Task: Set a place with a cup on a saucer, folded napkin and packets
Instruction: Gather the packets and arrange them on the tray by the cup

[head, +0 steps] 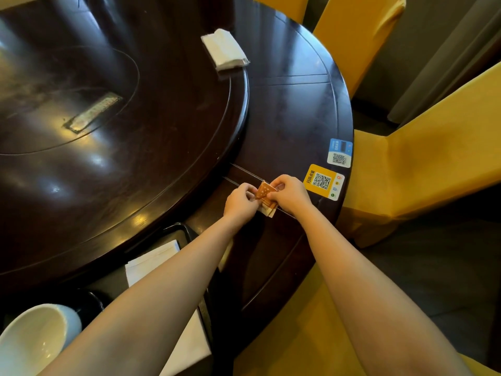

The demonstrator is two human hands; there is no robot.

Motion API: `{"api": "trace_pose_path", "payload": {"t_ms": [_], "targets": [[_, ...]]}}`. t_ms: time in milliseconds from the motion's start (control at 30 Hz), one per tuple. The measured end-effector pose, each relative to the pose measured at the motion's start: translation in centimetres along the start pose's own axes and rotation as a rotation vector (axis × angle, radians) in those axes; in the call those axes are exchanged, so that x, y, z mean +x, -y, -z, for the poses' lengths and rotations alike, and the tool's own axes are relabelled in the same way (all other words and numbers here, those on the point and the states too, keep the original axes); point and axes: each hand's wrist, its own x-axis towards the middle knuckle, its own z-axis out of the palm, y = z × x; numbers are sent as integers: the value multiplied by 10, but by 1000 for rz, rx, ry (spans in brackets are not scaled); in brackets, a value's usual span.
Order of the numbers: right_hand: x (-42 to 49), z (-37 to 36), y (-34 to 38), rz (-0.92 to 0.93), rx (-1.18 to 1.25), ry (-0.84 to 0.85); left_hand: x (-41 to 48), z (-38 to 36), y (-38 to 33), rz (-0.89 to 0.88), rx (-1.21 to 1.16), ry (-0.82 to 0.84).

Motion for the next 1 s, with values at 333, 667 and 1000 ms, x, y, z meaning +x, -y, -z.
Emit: {"api": "trace_pose_path", "payload": {"t_ms": [333, 667, 1000], "targets": [[-64, 14, 40, -44, 517, -53, -65, 46, -15, -50, -575, -7], [-166, -37, 91, 127, 377, 86, -160, 124, 26, -149, -383, -16], [-281, -135, 120, 120, 395, 278, -276, 196, 132, -152, -200, -97]]}}
